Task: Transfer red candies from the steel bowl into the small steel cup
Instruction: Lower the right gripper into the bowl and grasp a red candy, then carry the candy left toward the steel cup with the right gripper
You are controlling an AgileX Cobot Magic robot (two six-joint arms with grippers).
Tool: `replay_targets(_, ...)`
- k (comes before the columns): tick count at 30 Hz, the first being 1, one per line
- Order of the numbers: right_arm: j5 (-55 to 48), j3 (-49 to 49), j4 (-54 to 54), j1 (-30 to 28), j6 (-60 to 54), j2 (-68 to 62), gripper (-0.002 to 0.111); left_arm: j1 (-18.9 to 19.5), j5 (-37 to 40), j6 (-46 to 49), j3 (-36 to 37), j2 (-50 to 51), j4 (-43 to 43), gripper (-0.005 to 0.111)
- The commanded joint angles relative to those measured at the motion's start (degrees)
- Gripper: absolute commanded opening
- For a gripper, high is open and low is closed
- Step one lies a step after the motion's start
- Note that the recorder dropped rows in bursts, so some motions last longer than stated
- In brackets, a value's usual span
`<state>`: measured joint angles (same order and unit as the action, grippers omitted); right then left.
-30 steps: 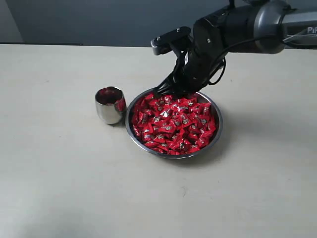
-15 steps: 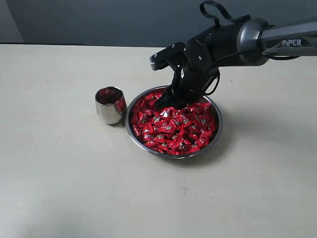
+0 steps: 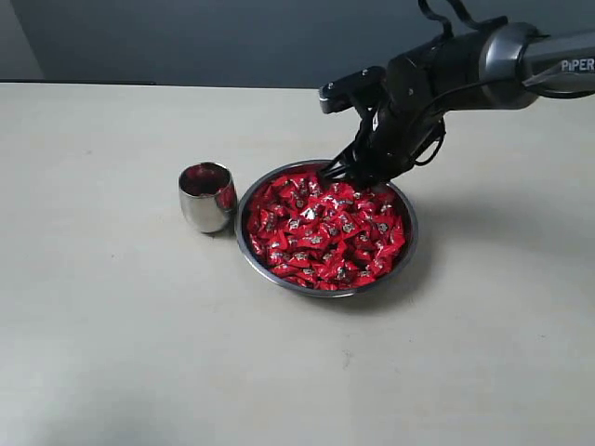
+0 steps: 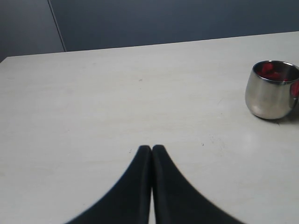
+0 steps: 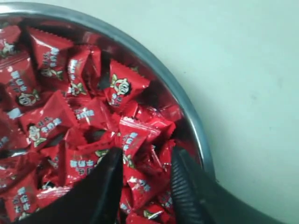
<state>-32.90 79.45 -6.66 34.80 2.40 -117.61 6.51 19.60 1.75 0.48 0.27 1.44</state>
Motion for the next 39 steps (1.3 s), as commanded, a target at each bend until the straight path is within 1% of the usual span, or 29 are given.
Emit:
replay_targets(1,1.8,-0.12,1.66,-0.39,-0.26,0.05,0.034,-0.31,-0.28,-0.07,-0.48,-0.27,0.11,0.0)
replay_targets(6,2.27,-0.12,6.66,-0.5,-4.68,-0.98,0.034,-0.31,-0.28,-0.07,-0.48,-0.27,0.11,0.0)
replay_targets(12,4.12,-0.12,5.2,-0.5,-4.77,-2.57,0.033,-0.31,-0.28,-0.07,-0.48,-0.27,0.11,0.0)
replay_targets(14,4.75,-0.12,5.06,-0.5,-4.77,-2.66,0.028,-0.31,-0.28,-0.07,-0.48,-0.27,0.11,0.0)
replay_targets(15,4.75,-0.12,4.41,-0.5,-4.77,-2.66,0.023,-0.31,-0.28,-0.07,-0.48,-0.27,0.11,0.0)
replay_targets(18,4.64,-0.12,4.04,-0.5,-4.77,-2.66,-0.001,-0.31,-0.28,-0.07,-0.48,-0.27,0.11,0.0)
replay_targets(24,3.71,-0.12,4.04,-0.5,-4.41,-1.89,-0.001,-0.31,-0.28,-0.07,-0.48,-0.27,0.11,0.0)
replay_targets(33,2.5,-0.12,5.98,-0.39,-4.33,4.19,-0.001,-0.31,-0.28,-0.07,-0.48,-0.27,0.11,0.0)
replay_targets(39,5.06,-0.12,7.48,3.17,-4.46,7.35,-0.001,-0.31,-0.28,-0.07,-0.48,-0.27,0.11,0.0)
